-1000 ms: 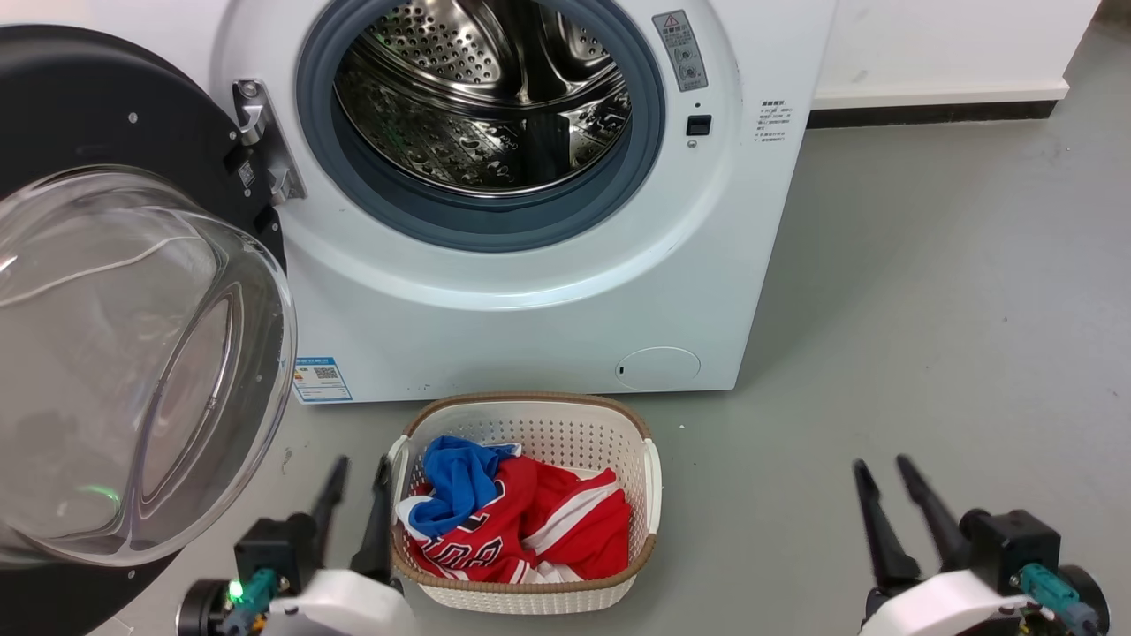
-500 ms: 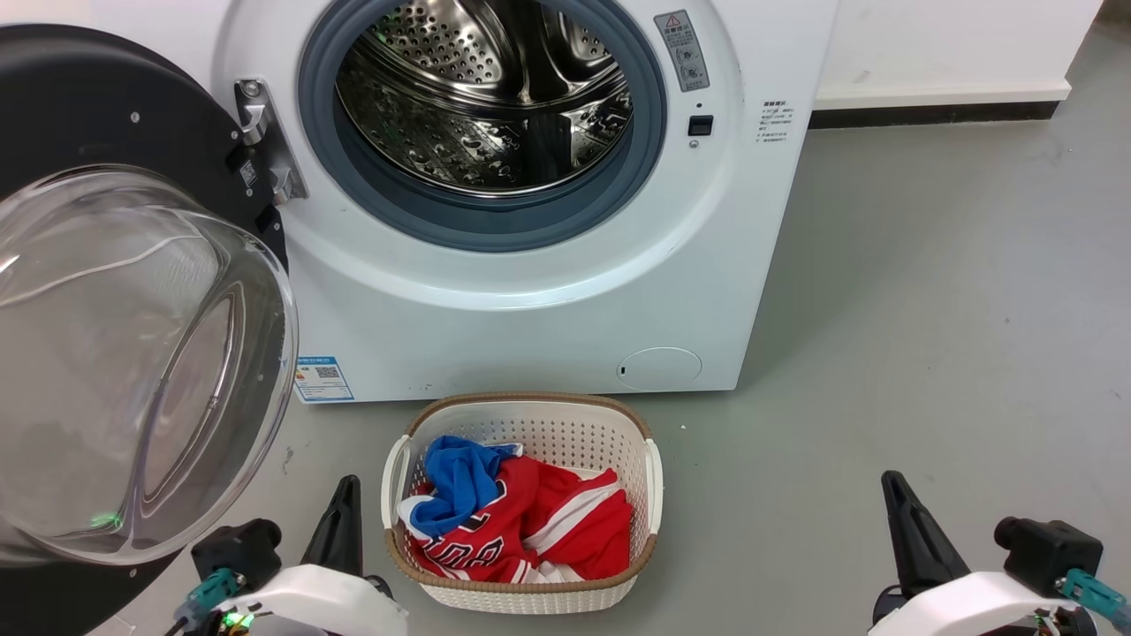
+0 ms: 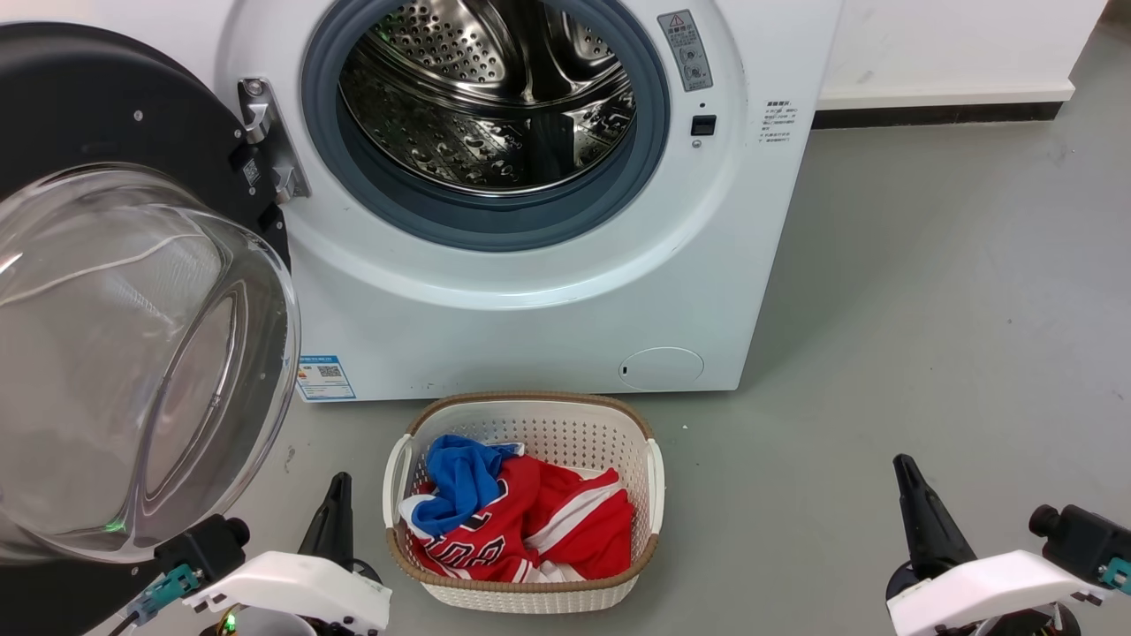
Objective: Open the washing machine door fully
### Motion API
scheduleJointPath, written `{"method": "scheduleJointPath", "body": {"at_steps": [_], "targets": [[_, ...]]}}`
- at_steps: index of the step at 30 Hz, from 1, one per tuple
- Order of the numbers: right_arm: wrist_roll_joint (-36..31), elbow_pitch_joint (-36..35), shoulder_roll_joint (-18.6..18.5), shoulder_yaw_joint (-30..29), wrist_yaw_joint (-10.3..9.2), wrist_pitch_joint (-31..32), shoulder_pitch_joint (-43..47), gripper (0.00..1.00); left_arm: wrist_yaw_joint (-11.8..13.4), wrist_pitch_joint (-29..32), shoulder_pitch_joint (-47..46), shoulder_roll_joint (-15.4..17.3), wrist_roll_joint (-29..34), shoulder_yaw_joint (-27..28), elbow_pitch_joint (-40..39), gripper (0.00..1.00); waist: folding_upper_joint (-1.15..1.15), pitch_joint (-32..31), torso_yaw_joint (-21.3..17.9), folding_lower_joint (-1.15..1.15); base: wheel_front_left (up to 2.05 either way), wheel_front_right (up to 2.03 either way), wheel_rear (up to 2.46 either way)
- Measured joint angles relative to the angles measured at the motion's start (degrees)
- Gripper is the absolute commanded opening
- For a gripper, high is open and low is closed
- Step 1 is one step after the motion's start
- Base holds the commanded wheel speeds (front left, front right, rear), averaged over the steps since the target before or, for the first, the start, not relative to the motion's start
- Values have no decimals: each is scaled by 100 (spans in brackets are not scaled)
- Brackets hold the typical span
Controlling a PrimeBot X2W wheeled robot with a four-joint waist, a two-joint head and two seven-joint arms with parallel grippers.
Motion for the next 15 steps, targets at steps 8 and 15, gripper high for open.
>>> {"method": "scheduleJointPath", "body": {"at_steps": [8, 15], "targets": [[705, 51, -13, -47, -1, 76, -72, 0, -134, 177, -16, -107, -559, 183, -10, 0, 0, 1, 10, 0, 0, 0, 0], [1283, 101, -24, -87, -1, 155, -119, 0, -226, 297, -81, -159, -1003, 337, -18, 0, 0, 2, 19, 0, 0, 0, 0]]}}
